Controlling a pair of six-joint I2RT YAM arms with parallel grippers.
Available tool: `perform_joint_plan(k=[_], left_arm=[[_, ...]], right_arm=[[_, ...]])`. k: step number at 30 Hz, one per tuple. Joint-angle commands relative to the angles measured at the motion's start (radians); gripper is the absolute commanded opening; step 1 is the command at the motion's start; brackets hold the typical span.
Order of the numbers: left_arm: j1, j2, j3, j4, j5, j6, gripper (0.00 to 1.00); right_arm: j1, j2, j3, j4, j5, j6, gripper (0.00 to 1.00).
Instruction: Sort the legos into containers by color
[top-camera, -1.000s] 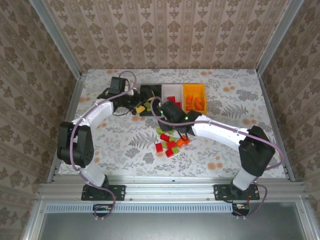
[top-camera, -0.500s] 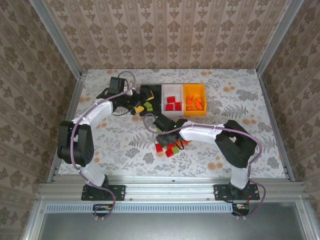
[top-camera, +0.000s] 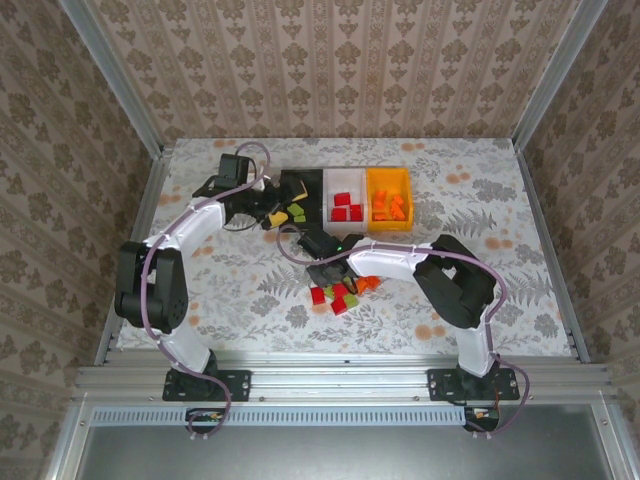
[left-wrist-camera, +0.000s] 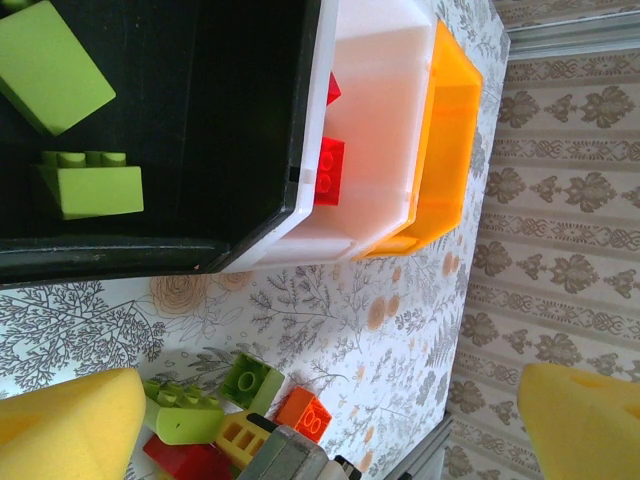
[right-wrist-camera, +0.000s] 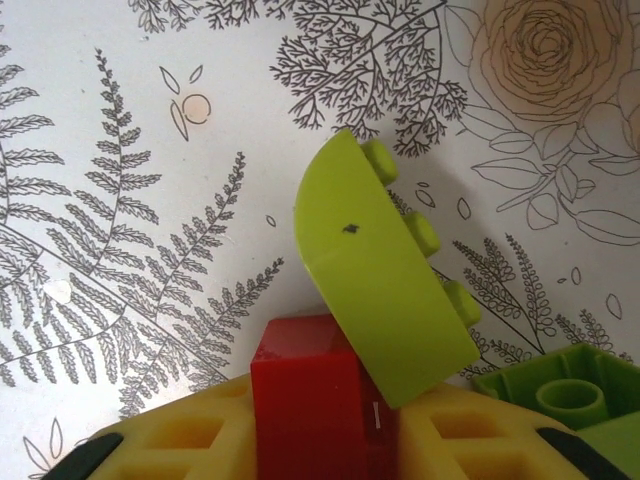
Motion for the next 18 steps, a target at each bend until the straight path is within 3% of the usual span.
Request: perform_joint_plan(k=[1,8,18], left_arm=[[0.018,-0.014,0.001,0.004,0.020,-0.011,0.98],[0.041,-0.033,0.001,0.006,0.022,-0.013,0.98],[0.119,-0.052,-0.004,0.015,0.023,-0.025,0.98]], right_arm=[[-0.001,-0.006,0.015,0.014,0.059,-0.065,0.32],[-0.002,-0.148,0.004,0.022,-0.017,-0.089,0.31],[-0.041,-0.295,0.027,0.020,0.023,-0.098,0.31]])
